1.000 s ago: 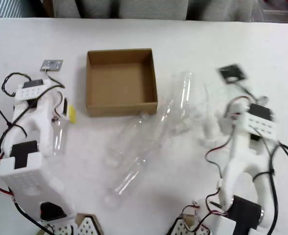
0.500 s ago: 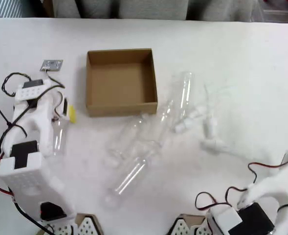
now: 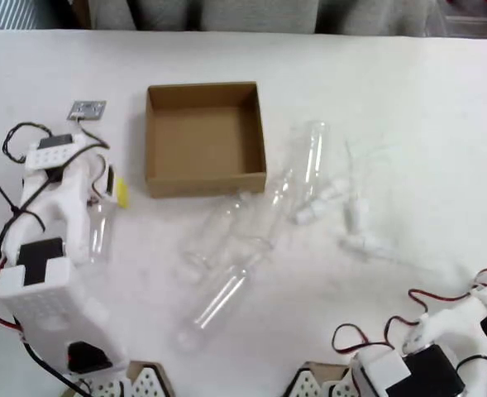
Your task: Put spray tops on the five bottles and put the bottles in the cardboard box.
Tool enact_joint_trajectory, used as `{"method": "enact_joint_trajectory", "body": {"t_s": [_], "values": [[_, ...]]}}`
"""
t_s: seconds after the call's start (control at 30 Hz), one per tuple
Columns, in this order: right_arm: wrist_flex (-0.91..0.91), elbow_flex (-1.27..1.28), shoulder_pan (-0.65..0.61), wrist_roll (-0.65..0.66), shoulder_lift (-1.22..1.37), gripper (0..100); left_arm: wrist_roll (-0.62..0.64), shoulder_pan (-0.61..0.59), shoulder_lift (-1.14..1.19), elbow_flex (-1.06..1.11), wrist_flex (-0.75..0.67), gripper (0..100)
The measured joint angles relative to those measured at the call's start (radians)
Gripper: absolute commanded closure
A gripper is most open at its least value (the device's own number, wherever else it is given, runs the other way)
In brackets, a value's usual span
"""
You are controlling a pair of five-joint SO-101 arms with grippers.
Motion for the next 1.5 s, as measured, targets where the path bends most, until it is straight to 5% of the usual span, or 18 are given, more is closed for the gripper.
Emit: {"method": "enact_joint_trajectory", "body": {"t_s": [0.23,0.73,1.1,1.5], "values": [[0.0,0.0,0.032,0.115,0.0,79.1,0.0,0.0,0.0,0.0,0.0,90],[-0.009,0.005,0.058,0.583,-0.006,79.3,0.0,0.0,0.0,0.0,0.0,90],[0.272,-0.193,0.058,0.615,-0.006,79.3,0.0,0.0,0.0,0.0,0.0,90],[0.376,-0.218,0.052,0.695,-0.006,79.3,0.0,0.0,0.0,0.0,0.0,90]]}}
